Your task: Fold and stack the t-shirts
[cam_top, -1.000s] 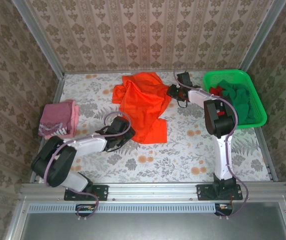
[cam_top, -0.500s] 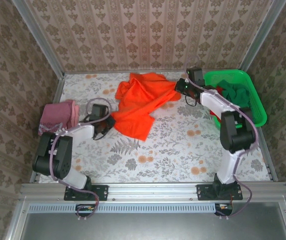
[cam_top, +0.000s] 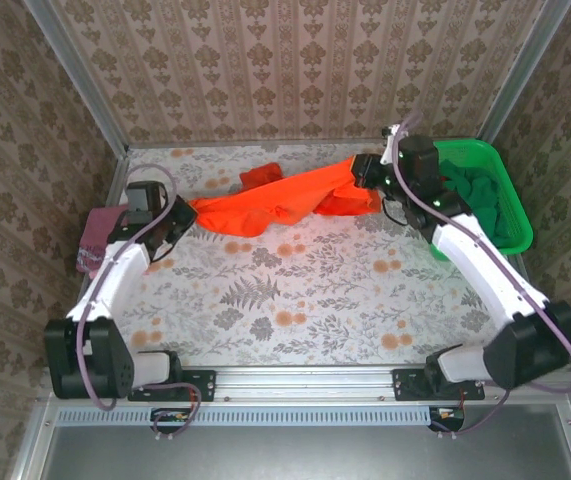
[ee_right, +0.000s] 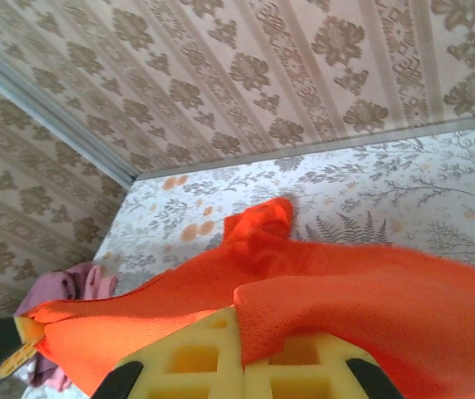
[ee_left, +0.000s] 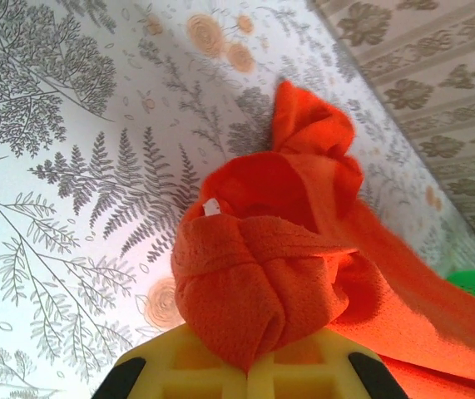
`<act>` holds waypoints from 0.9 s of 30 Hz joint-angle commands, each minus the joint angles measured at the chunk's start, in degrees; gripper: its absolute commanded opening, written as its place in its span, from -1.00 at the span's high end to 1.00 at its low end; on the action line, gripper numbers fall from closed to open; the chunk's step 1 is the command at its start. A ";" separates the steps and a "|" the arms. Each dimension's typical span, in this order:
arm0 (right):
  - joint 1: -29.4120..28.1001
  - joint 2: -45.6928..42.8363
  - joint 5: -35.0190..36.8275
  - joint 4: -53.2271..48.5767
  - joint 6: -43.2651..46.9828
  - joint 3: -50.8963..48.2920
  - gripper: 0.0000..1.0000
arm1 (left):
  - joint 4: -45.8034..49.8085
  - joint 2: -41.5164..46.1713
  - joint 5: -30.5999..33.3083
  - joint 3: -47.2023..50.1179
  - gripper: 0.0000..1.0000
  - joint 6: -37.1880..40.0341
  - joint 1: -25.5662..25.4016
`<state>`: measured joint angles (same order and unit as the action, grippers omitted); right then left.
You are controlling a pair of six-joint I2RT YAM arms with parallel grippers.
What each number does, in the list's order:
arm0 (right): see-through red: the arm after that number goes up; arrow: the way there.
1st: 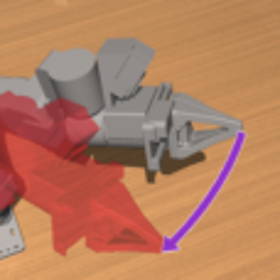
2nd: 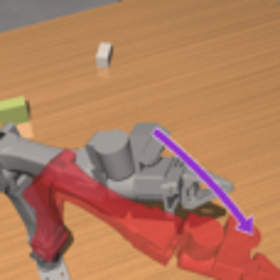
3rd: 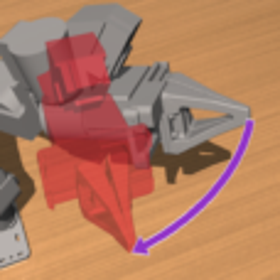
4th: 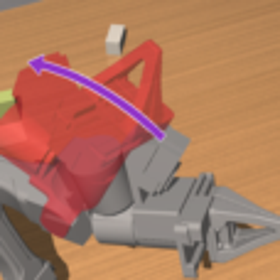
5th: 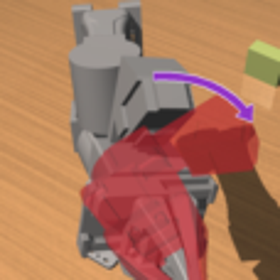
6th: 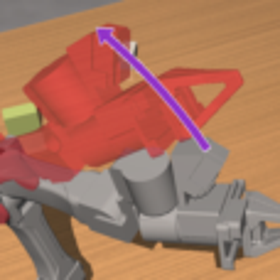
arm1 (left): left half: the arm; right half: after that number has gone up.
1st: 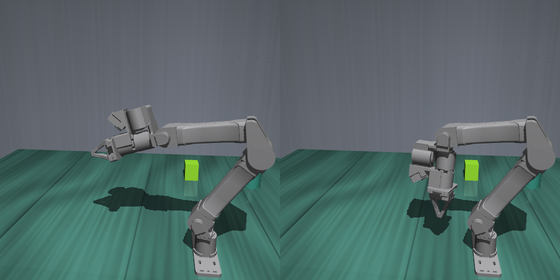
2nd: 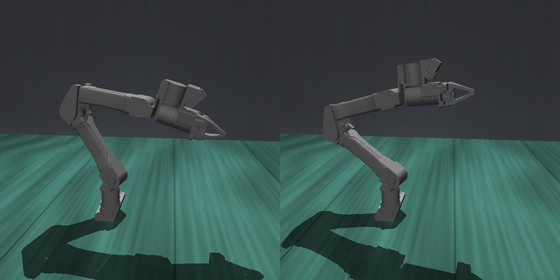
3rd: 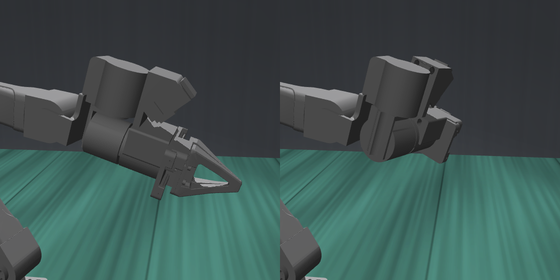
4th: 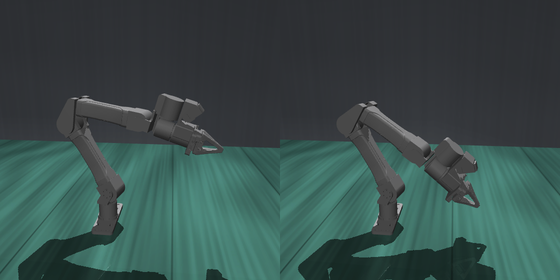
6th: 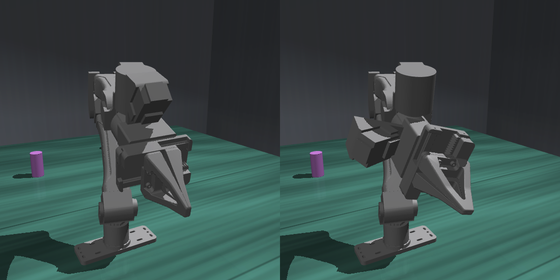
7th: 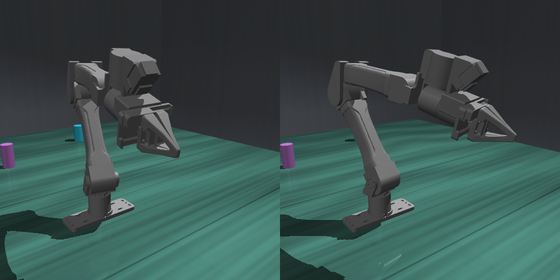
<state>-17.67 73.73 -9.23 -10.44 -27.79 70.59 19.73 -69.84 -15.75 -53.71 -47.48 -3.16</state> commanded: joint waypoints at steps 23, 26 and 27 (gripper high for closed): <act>-0.15 3.68 1.84 -7.62 11.92 12.76 1.00 | 11.06 -2.80 -8.21 -18.38 1.00 6.60 8.61; -0.15 -0.68 2.38 -9.99 9.90 5.25 0.99 | 14.15 -1.14 -8.42 -14.36 1.00 8.16 10.03; -0.17 -1.56 2.38 -10.33 9.65 3.25 0.99 | 14.52 -0.85 -8.34 -13.06 1.00 8.62 10.30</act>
<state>-18.28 74.98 -8.19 -17.91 -16.69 78.08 29.63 -71.46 -24.97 -69.63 -41.47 5.34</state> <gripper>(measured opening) 0.056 0.057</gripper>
